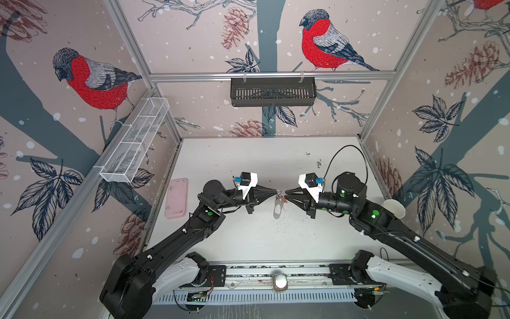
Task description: Put the keys on the keyring
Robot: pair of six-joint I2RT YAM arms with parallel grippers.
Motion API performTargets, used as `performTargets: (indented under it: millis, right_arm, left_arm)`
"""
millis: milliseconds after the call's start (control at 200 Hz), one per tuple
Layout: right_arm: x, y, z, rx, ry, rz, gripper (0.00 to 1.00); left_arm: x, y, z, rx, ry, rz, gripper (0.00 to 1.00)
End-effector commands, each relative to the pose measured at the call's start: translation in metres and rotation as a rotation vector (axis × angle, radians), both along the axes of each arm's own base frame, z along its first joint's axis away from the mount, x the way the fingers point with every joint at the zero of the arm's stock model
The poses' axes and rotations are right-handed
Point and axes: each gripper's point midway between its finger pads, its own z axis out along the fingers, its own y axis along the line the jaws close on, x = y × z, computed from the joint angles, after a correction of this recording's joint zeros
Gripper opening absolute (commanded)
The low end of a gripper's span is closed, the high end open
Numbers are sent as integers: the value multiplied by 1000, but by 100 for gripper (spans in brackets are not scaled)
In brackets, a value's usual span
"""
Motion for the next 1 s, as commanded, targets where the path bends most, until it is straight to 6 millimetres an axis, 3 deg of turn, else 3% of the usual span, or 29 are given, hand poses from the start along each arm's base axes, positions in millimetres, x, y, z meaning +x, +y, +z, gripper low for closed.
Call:
performTargets:
  millis: [0, 996]
  right_arm:
    - [1, 3, 4, 19, -4, 6, 20]
    - [3, 22, 10, 25, -25, 73, 16]
  left_arm:
    - [-3, 3, 14, -51, -44, 1, 0]
    - [-4, 2, 12, -37, -33, -16, 0]
